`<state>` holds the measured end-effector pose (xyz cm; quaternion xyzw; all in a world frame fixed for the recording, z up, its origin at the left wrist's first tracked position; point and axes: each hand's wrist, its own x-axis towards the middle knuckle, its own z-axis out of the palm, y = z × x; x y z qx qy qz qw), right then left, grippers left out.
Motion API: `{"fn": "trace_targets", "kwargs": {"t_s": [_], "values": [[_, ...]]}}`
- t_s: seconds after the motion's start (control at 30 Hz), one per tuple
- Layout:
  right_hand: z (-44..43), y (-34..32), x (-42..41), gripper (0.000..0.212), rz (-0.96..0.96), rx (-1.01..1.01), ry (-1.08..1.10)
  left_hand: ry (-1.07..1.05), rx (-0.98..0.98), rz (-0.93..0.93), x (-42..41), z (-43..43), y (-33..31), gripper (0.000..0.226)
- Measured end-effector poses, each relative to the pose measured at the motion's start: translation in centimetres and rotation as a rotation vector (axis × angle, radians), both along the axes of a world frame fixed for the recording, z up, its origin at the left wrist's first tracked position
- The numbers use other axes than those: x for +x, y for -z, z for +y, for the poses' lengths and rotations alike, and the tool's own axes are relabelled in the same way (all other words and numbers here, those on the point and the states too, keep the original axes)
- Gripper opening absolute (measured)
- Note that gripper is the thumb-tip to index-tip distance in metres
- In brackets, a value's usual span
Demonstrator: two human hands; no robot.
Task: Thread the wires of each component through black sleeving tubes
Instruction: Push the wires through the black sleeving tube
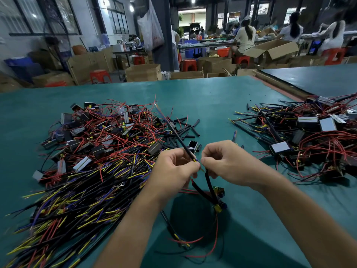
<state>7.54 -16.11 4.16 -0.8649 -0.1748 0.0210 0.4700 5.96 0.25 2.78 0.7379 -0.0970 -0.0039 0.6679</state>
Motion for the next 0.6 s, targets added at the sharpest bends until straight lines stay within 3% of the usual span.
{"fn": "trace_targets", "kwargs": {"t_s": [0.17, 0.3, 0.4, 0.6], "values": [[0.2, -0.2, -0.1, 0.023, 0.173, 0.077, 0.055, -0.089, 0.192, -0.280, -0.1, -0.4, 0.6, 0.022], [-0.2, -0.6, -0.2, 0.019, 0.245, 0.080, 0.022, -0.189, 0.256, -0.399, -0.3, -0.6, 0.6, 0.012], [-0.3, -0.7, -0.3, 0.019, 0.264, 0.084, -0.011, -0.180, 0.164, -0.356, -0.6, -0.8, 0.1, 0.005], [-0.3, -0.8, -0.4, 0.020, 0.212, 0.097, -0.052, -0.079, -0.026, -0.170, -0.4, -0.4, -0.4, 0.017]]}}
